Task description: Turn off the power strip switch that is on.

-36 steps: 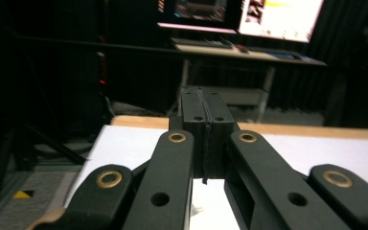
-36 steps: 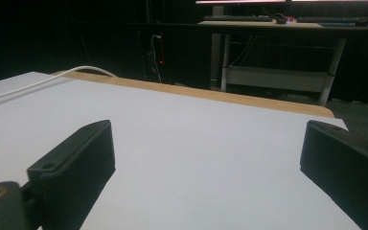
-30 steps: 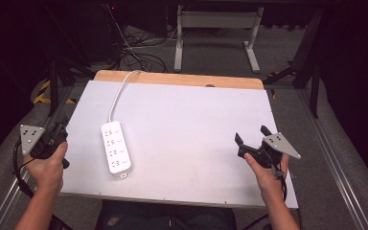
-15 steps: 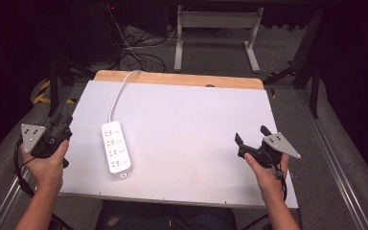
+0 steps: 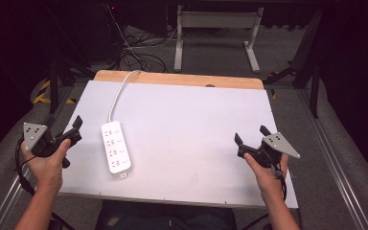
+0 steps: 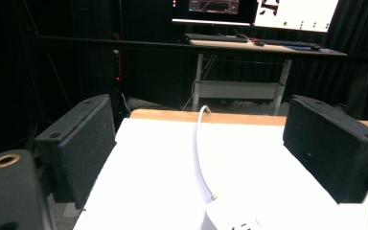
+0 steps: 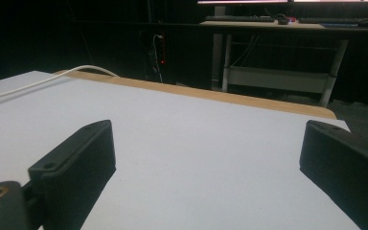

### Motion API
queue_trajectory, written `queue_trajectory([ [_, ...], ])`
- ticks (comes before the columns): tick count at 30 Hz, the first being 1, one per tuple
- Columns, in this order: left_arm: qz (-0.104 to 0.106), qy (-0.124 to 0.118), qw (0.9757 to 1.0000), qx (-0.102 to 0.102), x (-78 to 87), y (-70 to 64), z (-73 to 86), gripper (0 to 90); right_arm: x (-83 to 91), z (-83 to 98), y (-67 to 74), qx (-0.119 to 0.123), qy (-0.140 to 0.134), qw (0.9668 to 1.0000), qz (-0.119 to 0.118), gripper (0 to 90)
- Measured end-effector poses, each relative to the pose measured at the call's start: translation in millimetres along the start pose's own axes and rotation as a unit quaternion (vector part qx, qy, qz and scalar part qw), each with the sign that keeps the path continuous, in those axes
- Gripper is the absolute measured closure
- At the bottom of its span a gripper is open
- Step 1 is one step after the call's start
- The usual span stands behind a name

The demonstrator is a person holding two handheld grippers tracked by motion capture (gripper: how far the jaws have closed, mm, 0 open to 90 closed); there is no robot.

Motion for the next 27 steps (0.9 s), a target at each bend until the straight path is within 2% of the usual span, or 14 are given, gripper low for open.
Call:
queue_trajectory([
  [10,0.007,0.009,0.9999,0.005,-0.9,0.8,1.6,6.7,0.8,-0.4,0.1,0.0,-0.002,1.0,0.001,5.4],
  [19,0.008,0.007,0.9999,0.009,0.7,1.2,1.3,5.4,2.0,-1.3,0.3,-0.002,-0.001,1.0,0.004,3.4],
  [27,0.012,0.006,0.9999,0.003,0.9,0.4,0.2,5.2,7.2,-3.1,1.6,0.001,-0.007,0.9999,0.009,3.3],
])
Point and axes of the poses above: each handheld gripper's, and its own axes: x roughly backward along the jaws, z roughly out of its underside, y roughly to its left, the point moved 4 cm from there along -x, roughly forward along the jaws, and after that the axes turned 2 degrees about -x, right-handed, at the moved point
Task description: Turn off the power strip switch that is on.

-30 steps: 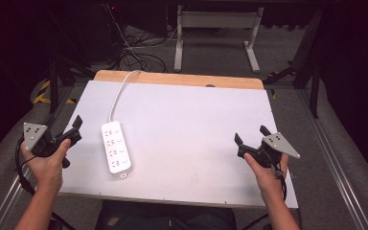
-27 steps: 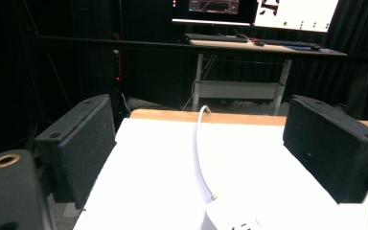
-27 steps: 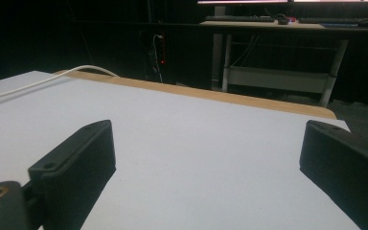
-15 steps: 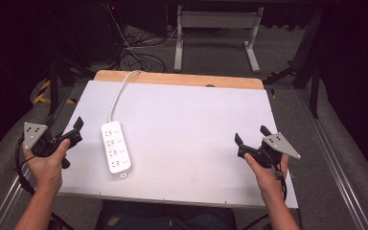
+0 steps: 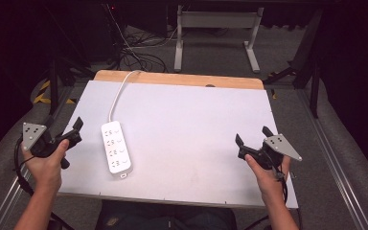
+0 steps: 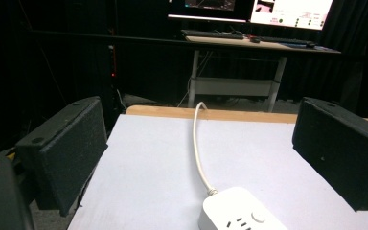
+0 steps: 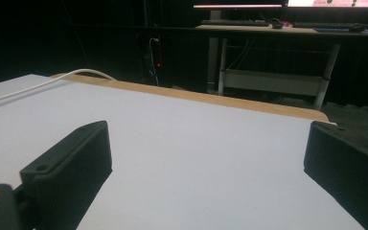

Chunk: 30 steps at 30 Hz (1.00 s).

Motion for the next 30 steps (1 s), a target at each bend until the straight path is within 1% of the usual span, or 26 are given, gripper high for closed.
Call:
queue_trajectory([
  [6,0.004,0.006,1.0,-0.002,-2.9,-0.7,2.2,6.2,0.1,1.0,-1.4,-0.001,0.002,1.0,0.001,3.3],
  [9,0.001,0.005,1.0,-0.002,-3.2,-0.9,2.7,6.8,0.6,1.1,-1.6,0.0,0.003,1.0,0.001,3.3],
  [27,0.005,0.006,1.0,-0.002,-3.6,-0.5,3.0,7.4,1.9,0.9,-1.6,0.0,0.002,1.0,0.002,3.3],
  [30,0.003,0.006,1.0,-0.003,-3.6,-0.4,3.0,7.3,2.2,0.7,-1.7,0.0,0.001,1.0,0.003,3.3],
])
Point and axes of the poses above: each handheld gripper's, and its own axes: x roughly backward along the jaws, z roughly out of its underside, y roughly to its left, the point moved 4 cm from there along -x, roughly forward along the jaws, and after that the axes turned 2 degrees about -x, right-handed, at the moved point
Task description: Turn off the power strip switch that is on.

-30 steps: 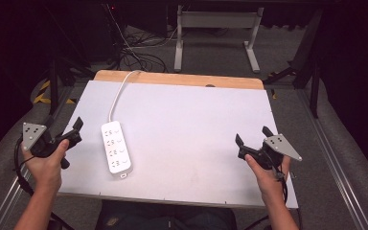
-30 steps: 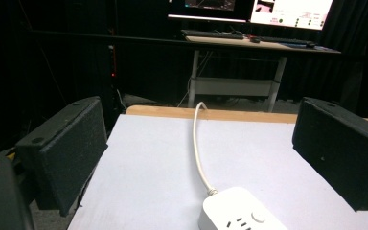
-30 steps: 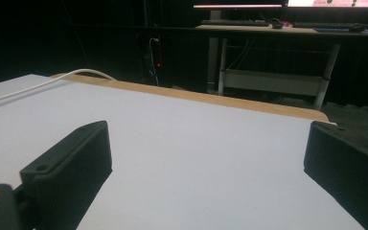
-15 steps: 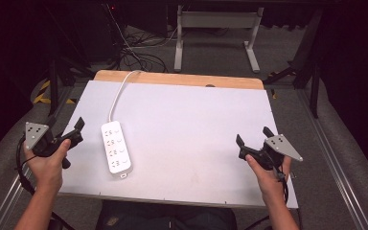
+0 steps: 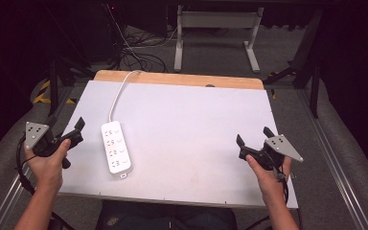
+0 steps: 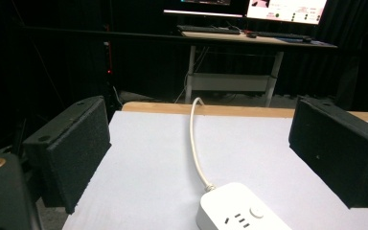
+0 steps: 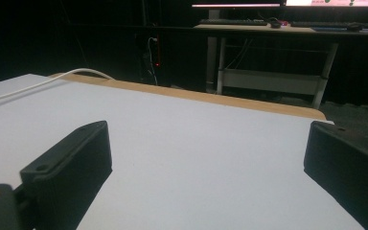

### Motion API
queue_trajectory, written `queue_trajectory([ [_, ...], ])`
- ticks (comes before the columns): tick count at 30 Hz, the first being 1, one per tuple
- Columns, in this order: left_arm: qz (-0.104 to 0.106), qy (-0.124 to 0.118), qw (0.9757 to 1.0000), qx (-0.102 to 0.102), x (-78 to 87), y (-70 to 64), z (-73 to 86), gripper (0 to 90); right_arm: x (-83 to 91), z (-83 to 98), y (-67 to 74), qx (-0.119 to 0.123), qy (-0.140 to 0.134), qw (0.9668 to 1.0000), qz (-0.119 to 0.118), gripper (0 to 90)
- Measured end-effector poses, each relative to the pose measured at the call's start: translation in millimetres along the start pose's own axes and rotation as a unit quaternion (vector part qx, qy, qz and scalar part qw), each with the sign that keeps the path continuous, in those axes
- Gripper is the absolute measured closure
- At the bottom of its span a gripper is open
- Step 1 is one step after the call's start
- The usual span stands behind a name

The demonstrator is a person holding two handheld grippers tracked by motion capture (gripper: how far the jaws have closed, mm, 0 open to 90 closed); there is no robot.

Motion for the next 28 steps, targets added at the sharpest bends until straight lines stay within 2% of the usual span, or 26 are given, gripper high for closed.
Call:
queue_trajectory([
  [18,0.001,0.0,1.0,0.002,-1.2,1.1,-0.7,7.5,0.1,0.4,0.0,0.001,0.0,1.0,0.001,3.4],
  [24,-0.001,0.006,1.0,0.0,-1.7,3.4,2.4,7.7,-6.6,1.6,-1.7,-0.001,0.003,1.0,-0.001,3.4],
  [28,-0.006,0.008,1.0,0.001,1.5,6.7,3.3,7.7,-12.1,2.4,1.7,0.002,0.007,0.9999,-0.01,3.5],
])
Point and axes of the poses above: each handheld gripper's, and its own axes: x roughly backward along the jaws, z roughly out of its underside, y roughly to its left, the point moved 4 cm from there along -x, roughly forward along the jaws, and after that the axes turned 2 degrees about -x, right-handed, at the moved point
